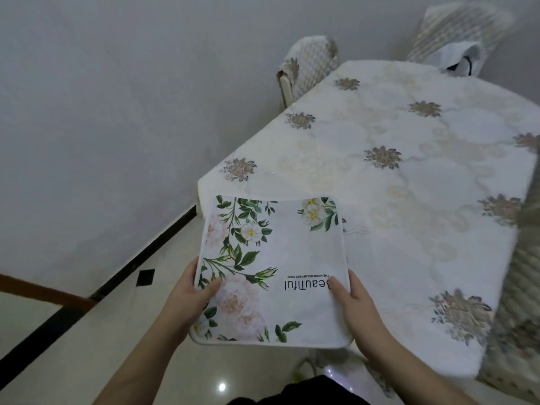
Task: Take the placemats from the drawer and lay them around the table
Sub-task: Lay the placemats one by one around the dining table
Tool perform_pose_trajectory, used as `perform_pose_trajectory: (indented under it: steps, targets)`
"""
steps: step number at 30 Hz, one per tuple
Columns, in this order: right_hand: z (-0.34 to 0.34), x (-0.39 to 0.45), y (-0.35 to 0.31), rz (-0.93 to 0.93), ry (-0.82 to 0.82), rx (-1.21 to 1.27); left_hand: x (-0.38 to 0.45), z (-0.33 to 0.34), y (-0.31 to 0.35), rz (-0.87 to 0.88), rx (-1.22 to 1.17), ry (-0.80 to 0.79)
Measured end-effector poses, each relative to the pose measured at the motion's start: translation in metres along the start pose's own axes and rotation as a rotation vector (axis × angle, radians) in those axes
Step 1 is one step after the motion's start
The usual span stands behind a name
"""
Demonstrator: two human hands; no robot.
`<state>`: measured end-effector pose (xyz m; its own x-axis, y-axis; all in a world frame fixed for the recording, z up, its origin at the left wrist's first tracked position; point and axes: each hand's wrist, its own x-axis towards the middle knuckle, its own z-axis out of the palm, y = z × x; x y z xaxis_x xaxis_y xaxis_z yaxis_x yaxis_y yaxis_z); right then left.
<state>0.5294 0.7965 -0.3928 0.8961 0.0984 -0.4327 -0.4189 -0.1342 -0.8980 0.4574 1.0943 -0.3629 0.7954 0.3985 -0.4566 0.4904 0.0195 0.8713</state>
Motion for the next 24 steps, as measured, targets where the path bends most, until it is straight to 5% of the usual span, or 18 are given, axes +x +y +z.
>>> perform_pose_trajectory:
  steps: [11, 24]
  targets:
    - [0.003, 0.019, 0.006, 0.070, 0.306, 0.124, 0.113, 0.035, 0.031, 0.049, 0.157, -0.316]
    - [0.118, 0.023, 0.005, 0.158, 0.653, 0.239, 0.243, 0.004, 0.036, 0.107, 0.227, -0.674]
